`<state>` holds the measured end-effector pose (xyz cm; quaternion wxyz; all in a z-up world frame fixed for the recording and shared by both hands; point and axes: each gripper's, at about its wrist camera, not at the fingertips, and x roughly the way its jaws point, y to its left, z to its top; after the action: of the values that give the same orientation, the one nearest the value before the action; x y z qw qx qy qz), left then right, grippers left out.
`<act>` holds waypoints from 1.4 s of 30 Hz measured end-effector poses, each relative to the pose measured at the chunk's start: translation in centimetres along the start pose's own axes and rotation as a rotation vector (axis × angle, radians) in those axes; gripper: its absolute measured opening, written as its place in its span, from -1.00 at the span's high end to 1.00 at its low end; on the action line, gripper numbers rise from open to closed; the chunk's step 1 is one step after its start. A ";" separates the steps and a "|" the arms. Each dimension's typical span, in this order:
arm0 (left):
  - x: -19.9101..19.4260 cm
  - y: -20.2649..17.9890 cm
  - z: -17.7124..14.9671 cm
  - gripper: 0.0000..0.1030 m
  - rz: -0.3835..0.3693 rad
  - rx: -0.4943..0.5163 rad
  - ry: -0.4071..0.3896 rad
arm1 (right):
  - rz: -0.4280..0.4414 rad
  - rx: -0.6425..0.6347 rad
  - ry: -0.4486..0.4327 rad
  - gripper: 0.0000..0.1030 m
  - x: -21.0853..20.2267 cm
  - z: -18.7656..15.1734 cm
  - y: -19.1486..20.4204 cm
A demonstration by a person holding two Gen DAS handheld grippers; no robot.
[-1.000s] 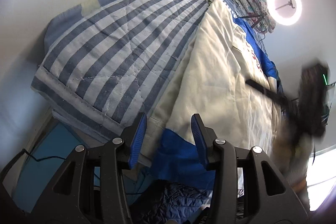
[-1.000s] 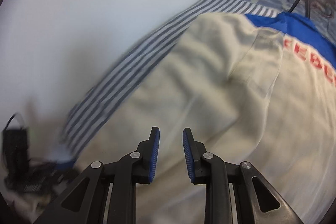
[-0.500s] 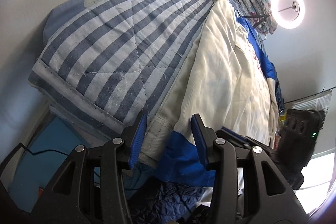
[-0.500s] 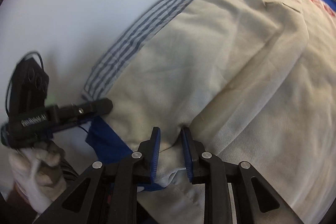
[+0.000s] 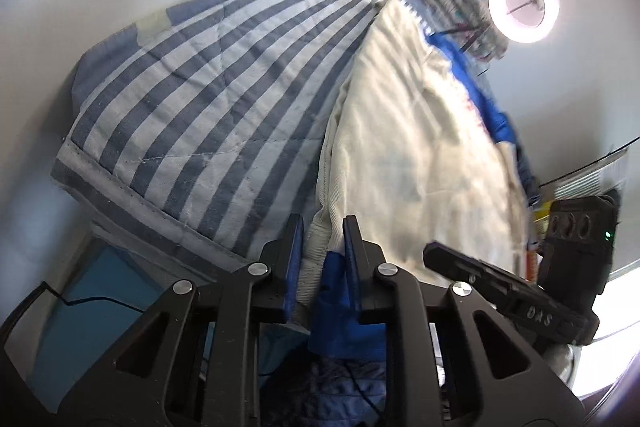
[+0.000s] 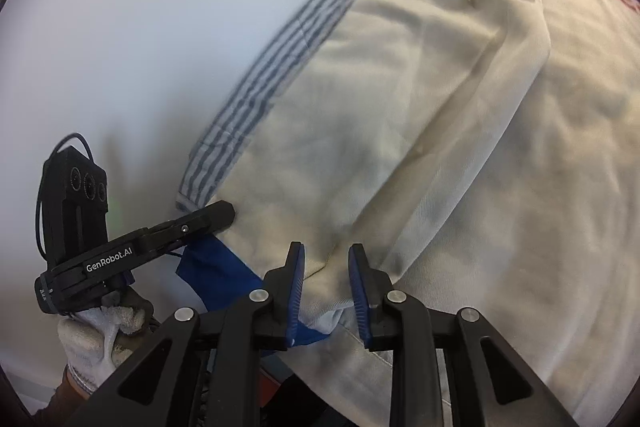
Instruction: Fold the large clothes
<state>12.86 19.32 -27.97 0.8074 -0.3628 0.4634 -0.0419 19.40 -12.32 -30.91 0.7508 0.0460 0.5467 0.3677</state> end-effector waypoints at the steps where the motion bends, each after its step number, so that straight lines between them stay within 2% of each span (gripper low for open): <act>1: -0.3 -0.2 0.0 0.66 -0.011 0.009 -0.007 | -0.008 0.000 -0.016 0.36 -0.6 0.5 0.0; 2: -0.6 -0.6 0.0 0.66 -0.016 0.027 -0.014 | -0.015 0.006 -0.029 0.30 -1.1 1.1 -0.1; 6: -1.2 -3.1 -0.5 0.67 0.004 0.148 -0.050 | -0.021 0.042 -0.060 -0.18 -1.3 4.1 -0.3; 8: -1.4 -3.8 -0.7 0.68 0.002 0.179 -0.058 | -0.007 0.050 -0.054 -0.20 -0.8 6.0 0.0; 11: -1.2 -4.7 -0.8 0.68 0.004 0.199 -0.064 | -0.032 0.049 -0.053 -0.20 0.5 8.4 1.0; 15: -0.9 -4.7 -0.7 0.68 0.000 0.197 -0.057 | -0.151 0.001 0.012 -0.20 3.9 11.2 3.0; 19: -0.8 -4.6 -0.8 0.68 -0.007 0.193 -0.053 | -0.297 -0.075 0.092 -0.20 7.5 12.1 4.9; 20: -0.8 -4.6 -0.8 0.68 -0.005 0.193 -0.054 | -0.334 -0.098 0.116 -0.17 8.4 12.1 5.3; 22: -0.7 -4.5 -0.7 0.68 0.004 0.193 -0.058 | -0.375 -0.125 0.151 0.17 9.7 11.8 5.7; 23: -0.6 -4.4 -0.7 0.67 0.012 0.190 -0.059 | -0.387 -0.130 0.164 0.45 10.1 11.6 5.7; 24: -0.6 -4.3 -0.6 0.66 0.020 0.180 -0.057 | -0.401 -0.132 0.164 0.61 10.3 11.6 5.7; 26: -0.7 -3.9 -0.5 0.44 0.026 0.155 -0.068 | -0.407 -0.127 0.152 0.78 10.2 11.4 5.5; 28: -0.8 -3.6 -0.3 -0.10 0.036 0.148 -0.080 | -0.388 -0.103 0.144 0.88 9.8 11.3 5.0; 29: -0.7 -3.5 -0.3 -0.24 0.054 0.146 -0.082 | -0.373 -0.091 0.138 0.91 9.3 11.1 4.8; 30: -0.4 -3.4 -0.2 -0.34 0.070 0.145 -0.073 | -0.354 -0.077 0.132 0.92 8.9 11.1 4.4; 32: 0.3 -3.0 -0.2 -0.34 0.063 0.132 -0.040 | -0.316 -0.059 0.111 0.93 8.1 10.9 3.9; 33: 0.8 -2.8 -0.2 -0.23 0.052 0.120 -0.011 | -0.300 -0.051 0.102 0.93 7.7 10.9 3.5; 34: 1.2 -2.7 -0.3 0.19 0.046 0.116 0.006 | -0.290 -0.043 0.095 0.94 7.3 10.8 3.2; 35: 1.4 -2.8 -0.4 0.39 0.052 0.120 0.021 | -0.277 -0.033 0.086 0.94 6.9 10.7 2.9; 37: 1.4 -3.4 -0.7 0.58 0.059 0.142 0.014 | -0.250 -0.013 0.070 0.94 6.1 10.4 2.3; 42: -0.1 -6.7 -1.8 0.69 0.069 0.258 -0.043 | -0.161 0.066 0.012 0.95 3.1 10.1 -0.1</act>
<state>13.21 13.48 -24.26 0.8581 -0.2406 0.4488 -0.0654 28.51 -7.14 -29.32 0.7729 0.0246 0.5649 0.2879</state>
